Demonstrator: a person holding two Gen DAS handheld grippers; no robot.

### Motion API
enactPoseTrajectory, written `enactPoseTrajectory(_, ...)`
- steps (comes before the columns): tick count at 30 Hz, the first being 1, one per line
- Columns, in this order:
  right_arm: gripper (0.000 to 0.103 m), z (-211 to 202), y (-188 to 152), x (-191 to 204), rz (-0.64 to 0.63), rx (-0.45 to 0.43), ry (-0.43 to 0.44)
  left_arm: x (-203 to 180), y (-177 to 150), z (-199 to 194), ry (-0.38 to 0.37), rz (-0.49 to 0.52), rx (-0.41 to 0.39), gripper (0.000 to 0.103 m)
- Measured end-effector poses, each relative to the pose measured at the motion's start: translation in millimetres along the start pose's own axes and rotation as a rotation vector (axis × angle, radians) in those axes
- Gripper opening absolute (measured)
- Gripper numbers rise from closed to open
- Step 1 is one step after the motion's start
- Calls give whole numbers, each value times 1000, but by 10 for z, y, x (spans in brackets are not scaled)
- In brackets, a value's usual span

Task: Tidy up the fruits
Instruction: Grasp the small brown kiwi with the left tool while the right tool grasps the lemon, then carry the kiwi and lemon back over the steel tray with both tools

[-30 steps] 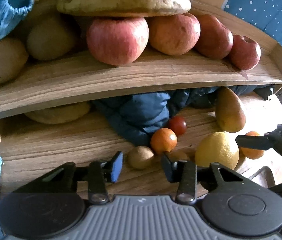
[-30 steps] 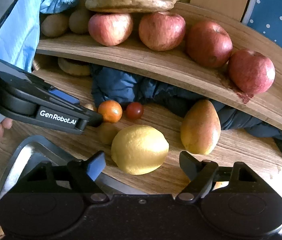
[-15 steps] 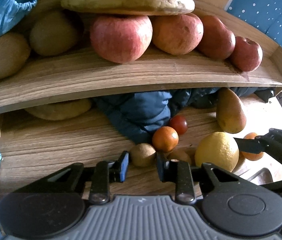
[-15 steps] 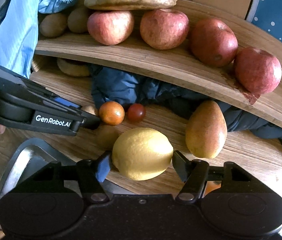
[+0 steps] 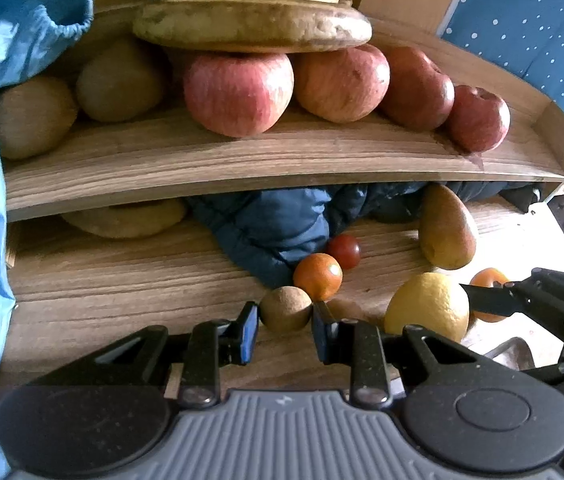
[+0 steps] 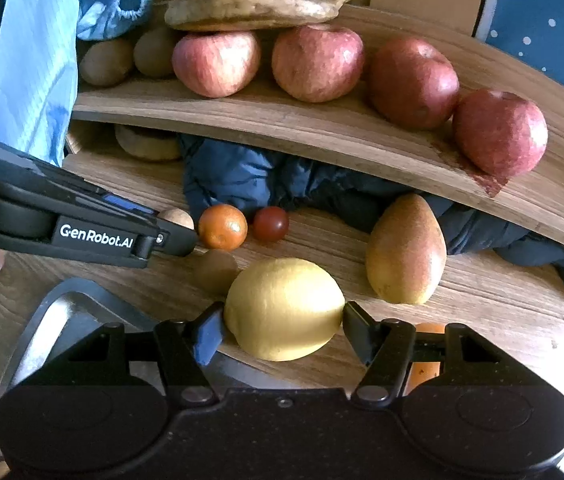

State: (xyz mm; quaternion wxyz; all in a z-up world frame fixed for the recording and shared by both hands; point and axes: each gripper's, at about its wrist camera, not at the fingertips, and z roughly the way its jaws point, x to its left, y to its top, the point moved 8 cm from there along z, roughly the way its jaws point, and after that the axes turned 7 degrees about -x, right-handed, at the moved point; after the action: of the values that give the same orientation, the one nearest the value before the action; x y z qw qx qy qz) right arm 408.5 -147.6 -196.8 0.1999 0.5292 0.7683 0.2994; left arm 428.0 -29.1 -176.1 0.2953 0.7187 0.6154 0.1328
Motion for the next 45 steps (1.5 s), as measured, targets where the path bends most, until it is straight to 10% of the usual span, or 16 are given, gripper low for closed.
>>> enactPoseTrajectory(45,65,-773,-559,447,-119,-33,184,-149,-868,-733,123,-124,-41,31)
